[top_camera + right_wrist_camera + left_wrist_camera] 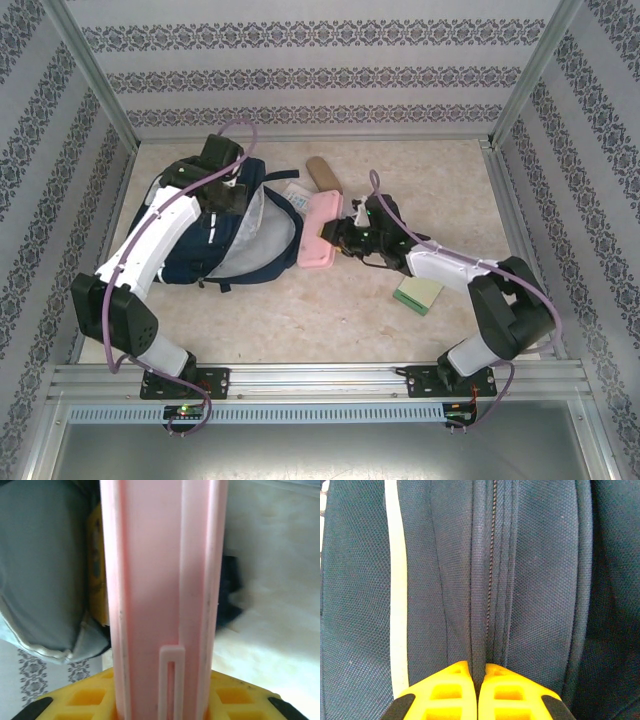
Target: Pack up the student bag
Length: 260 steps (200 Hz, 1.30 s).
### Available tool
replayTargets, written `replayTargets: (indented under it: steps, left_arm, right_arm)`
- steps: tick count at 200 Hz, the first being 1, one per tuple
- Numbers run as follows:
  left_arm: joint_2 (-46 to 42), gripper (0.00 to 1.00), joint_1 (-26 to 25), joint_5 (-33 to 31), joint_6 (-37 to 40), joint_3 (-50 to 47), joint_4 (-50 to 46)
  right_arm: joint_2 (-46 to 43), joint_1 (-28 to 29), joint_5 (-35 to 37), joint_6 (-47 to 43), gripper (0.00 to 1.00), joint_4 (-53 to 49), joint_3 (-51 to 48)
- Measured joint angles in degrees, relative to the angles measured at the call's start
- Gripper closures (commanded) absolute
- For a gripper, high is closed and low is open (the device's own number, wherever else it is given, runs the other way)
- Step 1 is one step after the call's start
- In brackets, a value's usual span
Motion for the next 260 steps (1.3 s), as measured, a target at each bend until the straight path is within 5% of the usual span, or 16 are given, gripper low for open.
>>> replayTargets:
  steps: [42,128,198,260]
  left_arm:
    - [0.0,1.0,4.0,8.2,-2.9,0.0,0.3]
    - [0.0,1.0,4.2,12.6,-6.1,0.0,1.3]
    - [0.0,1.0,4.2,12.8,-6.5,0.0,1.3]
    - [0.0,1.0,4.2,12.4,-6.0,0.0,1.3]
  right_arm:
    - [11.9,4.7,-0.2,3.4,0.63,4.4,11.5]
    - [37.2,11.7,6.4,13.7,0.58,7.6,32.0]
    - [41.7,11.8,7.8,12.7,0.27,2.4,40.8]
    - [34.7,11.3,11.1,2.4,0.02,-19.1,41.9]
